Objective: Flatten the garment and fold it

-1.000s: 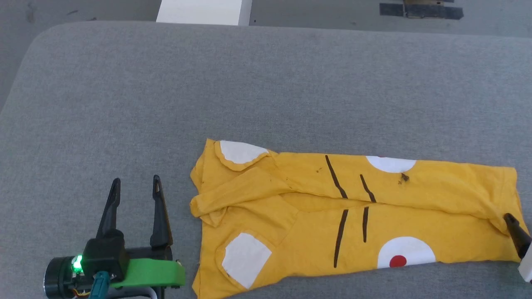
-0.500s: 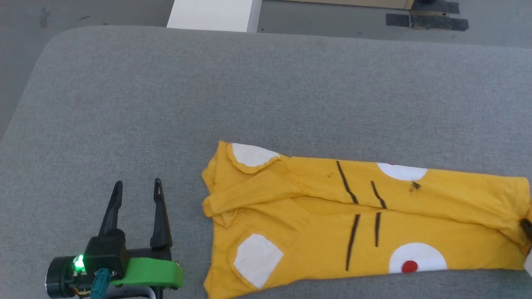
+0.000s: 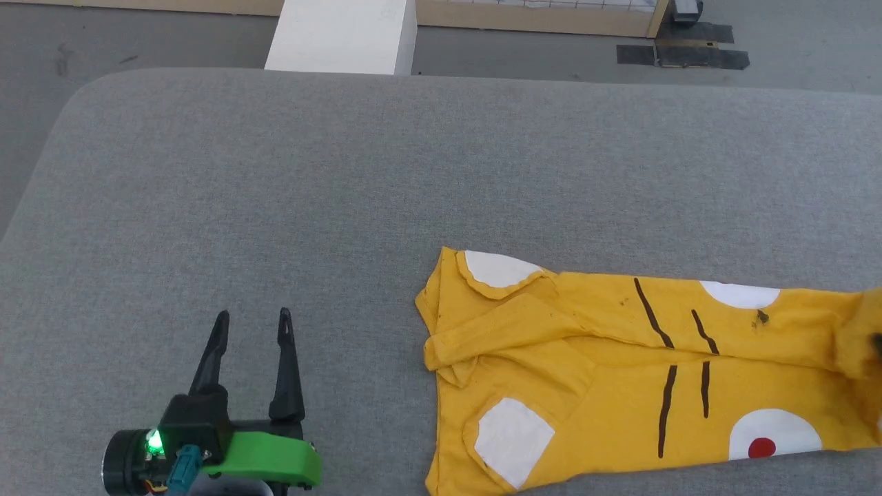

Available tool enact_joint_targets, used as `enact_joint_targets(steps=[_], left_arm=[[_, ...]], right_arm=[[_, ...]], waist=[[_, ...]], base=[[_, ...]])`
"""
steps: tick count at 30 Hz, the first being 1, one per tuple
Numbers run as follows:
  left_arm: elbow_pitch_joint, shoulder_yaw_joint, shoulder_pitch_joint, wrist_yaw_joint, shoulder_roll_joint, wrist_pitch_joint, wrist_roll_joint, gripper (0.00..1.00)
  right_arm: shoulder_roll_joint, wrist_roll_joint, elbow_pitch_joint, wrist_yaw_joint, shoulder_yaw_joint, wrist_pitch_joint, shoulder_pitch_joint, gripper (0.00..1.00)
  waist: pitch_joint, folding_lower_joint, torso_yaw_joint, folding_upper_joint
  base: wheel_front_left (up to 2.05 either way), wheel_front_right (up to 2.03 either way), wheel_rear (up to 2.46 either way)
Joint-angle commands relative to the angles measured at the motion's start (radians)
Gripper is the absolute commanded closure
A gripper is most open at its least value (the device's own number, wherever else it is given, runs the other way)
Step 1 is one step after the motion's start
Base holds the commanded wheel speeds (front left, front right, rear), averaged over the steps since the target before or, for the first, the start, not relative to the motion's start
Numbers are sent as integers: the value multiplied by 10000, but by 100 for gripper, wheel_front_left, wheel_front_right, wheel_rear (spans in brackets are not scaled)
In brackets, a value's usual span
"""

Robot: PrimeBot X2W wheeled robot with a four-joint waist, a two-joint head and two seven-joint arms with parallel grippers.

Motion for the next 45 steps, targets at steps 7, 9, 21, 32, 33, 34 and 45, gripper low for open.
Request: enact_joint_targets(steps=[7,9,21,32,33,34,45], left_arm=[[300,102,14,-310,-234,-47,-123,0],[327,144,42,-368,-247,-47,-131,0],[362,213,157,-547,-373,-47,-175,0],[643,145,172,-843,-513,-47,-279,0],[669,136,175,-856,-524,-47,-284,0],[706,119,174,-881,-543,-47,-288,0],[960,65,207,-981,-537,-47,-386,0]], right_arm=[[1110,1023,-2074,-15,2351,1141,-28,100],[1313,1138,-2331,-15,2971,1320,-220,100],[2485,916,-1055,-15,5849,1083,-2283,100],[3251,-367,2405,-15,6840,32,-3300,100],[3273,-509,2651,-15,6822,-59,-3334,100],[3303,-759,3077,-15,6750,-244,-3394,100],[3358,-257,5207,-15,7364,-1339,-4052,0]], waist=[[-319,0,148,0],[-361,0,221,0],[-373,0,806,0],[-498,0,1465,0],[-509,0,1500,0],[-530,0,1556,0],[-818,0,1550,0]], base=[[0,0,0],[0,0,0],[0,0,0],[0,0,0],[0,0,0],[0,0,0],[0,0,0]])
